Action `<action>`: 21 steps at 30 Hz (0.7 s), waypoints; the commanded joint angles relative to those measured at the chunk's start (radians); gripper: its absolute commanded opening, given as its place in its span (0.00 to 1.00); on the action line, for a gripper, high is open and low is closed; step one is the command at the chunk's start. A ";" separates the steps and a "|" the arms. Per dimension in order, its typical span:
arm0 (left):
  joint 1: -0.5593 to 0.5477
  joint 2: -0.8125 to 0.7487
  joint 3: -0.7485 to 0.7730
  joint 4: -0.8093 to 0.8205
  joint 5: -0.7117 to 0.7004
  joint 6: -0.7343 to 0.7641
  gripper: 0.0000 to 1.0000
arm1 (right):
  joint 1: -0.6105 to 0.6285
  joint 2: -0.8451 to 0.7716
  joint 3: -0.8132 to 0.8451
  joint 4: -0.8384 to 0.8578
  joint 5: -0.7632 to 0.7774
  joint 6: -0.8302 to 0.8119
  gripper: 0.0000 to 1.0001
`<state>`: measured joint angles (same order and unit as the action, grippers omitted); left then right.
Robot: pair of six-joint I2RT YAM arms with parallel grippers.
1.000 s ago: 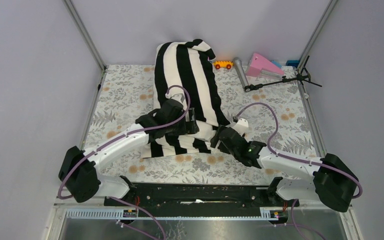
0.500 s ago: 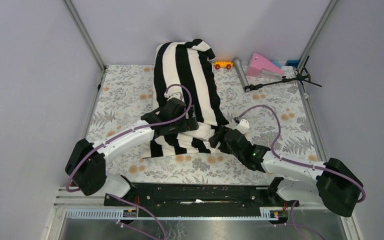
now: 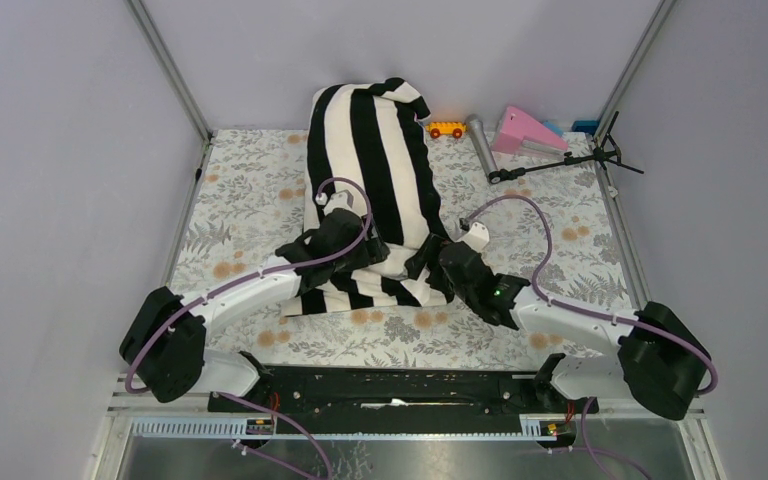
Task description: Remove the pillowcase from the pillow
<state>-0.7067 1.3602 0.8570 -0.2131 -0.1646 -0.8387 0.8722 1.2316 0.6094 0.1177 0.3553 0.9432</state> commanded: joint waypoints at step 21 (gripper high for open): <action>0.177 -0.164 0.185 0.084 0.172 0.022 0.00 | -0.122 -0.003 -0.228 0.085 -0.136 -0.082 0.09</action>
<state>-0.6292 1.2976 0.9504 -0.2977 -0.0429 -0.7898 0.7696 1.1866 0.4294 0.2996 0.2432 0.9264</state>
